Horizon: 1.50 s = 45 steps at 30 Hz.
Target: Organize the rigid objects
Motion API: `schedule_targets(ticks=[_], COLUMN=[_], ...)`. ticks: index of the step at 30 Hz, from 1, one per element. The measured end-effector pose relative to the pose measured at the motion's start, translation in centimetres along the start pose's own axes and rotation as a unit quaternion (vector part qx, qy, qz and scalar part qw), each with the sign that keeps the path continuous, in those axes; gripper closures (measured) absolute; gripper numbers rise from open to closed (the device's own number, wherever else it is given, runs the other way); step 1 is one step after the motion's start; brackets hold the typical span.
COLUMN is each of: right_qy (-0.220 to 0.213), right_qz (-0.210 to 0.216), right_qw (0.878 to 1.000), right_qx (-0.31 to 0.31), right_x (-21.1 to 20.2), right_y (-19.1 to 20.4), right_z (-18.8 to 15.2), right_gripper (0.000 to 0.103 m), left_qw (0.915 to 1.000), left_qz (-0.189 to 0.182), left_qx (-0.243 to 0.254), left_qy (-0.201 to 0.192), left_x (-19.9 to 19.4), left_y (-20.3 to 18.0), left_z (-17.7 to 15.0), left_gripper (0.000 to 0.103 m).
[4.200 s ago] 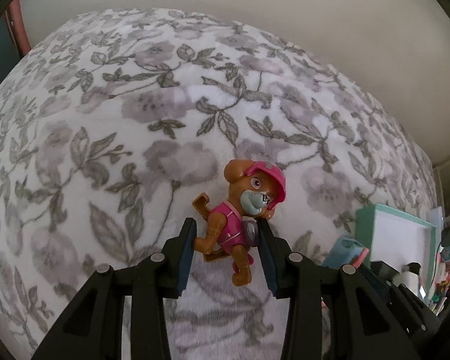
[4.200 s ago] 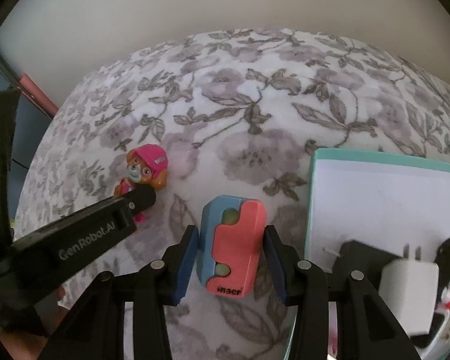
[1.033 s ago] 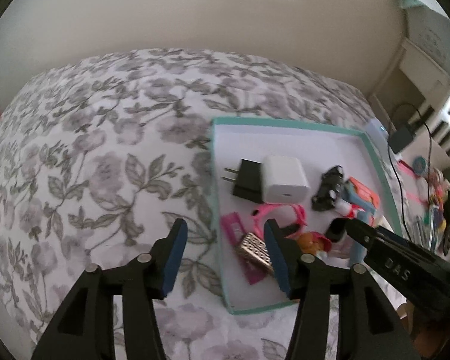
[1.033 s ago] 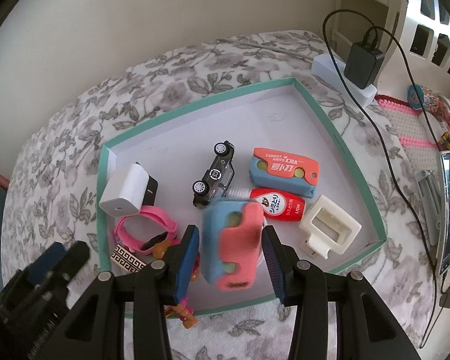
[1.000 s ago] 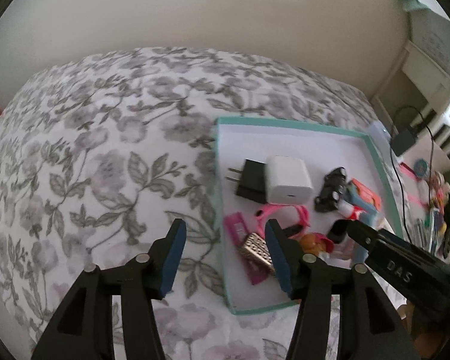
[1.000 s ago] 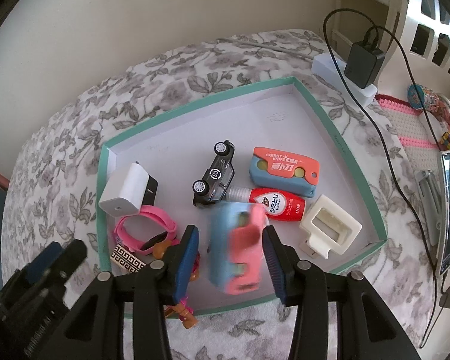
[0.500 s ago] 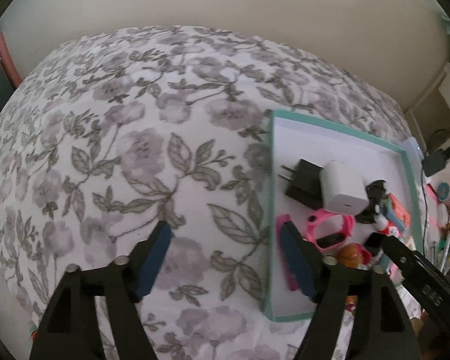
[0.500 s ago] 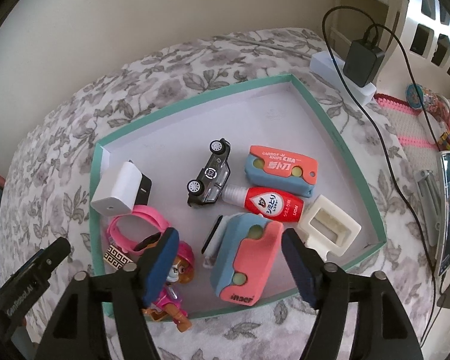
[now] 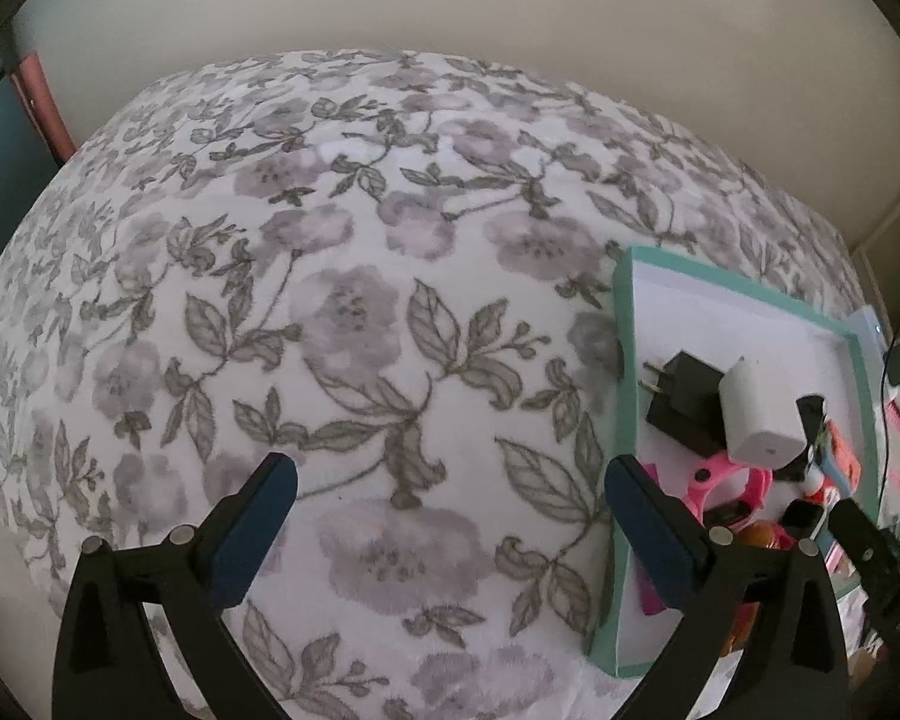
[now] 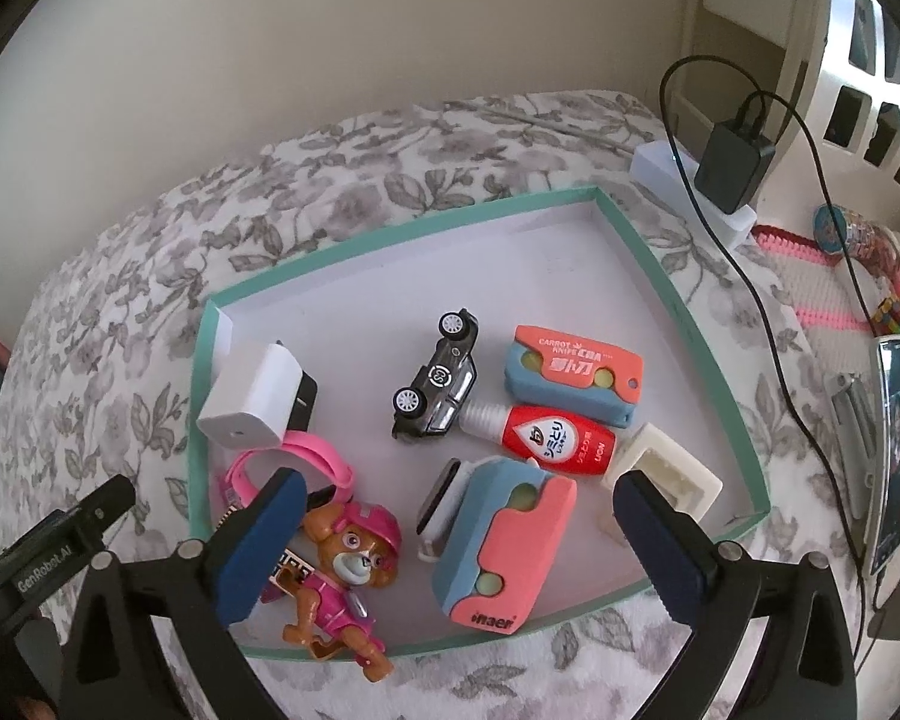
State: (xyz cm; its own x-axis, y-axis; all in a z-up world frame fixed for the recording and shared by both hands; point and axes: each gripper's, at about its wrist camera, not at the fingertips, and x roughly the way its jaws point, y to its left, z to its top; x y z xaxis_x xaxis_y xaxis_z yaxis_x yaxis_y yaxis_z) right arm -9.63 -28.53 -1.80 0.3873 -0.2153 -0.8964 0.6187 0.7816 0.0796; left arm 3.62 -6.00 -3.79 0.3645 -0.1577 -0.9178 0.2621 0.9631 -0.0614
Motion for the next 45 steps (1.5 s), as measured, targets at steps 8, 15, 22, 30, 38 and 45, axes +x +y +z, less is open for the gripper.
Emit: schedule_targets(ticks=[8, 15, 22, 30, 38, 45], right_qy=[-0.007, -0.013, -0.018, -0.029, -0.027, -0.028], right_qz=[-0.001, 0.0, -0.004, -0.001, 0.001, 0.003], right_qw=[1.0, 1.0, 0.999, 0.998, 0.998, 0.998], right_qx=[-0.016, -0.022, -0.032, -0.05, -0.054, -0.056], right_x=[-0.1, -0.6, -1.0, -1.9, -2.6, -3.2], right_y=[0.8, 1.2, 1.9, 2.9, 3.4, 3.3], right_z=[-0.1, -0.4, -1.0, -2.0, -3.4, -4.2], right_gripper=[0.0, 0.0, 0.0, 0.0, 0.0, 0.0], left_qw=[0.9998, 0.9983, 0.996, 0.9982, 0.9982, 0.9965], left_qz=[0.011, -0.027, -0.01, 0.017, 0.015, 0.028], left_qx=[0.009, 0.019, 0.032, 0.03, 0.039, 0.053], left_qy=[-0.017, -0.048, -0.083, -0.049, -0.043, -0.058], left_x=[-0.6, -1.9, -3.5, -3.6, -4.5, -5.7], left_y=[0.3, 0.0, 0.0, 1.5, 1.8, 2.2], left_z=[0.5, 0.5, 0.1, -0.8, -2.1, -3.1], left_gripper=[0.001, 0.001, 0.001, 0.001, 0.001, 0.001])
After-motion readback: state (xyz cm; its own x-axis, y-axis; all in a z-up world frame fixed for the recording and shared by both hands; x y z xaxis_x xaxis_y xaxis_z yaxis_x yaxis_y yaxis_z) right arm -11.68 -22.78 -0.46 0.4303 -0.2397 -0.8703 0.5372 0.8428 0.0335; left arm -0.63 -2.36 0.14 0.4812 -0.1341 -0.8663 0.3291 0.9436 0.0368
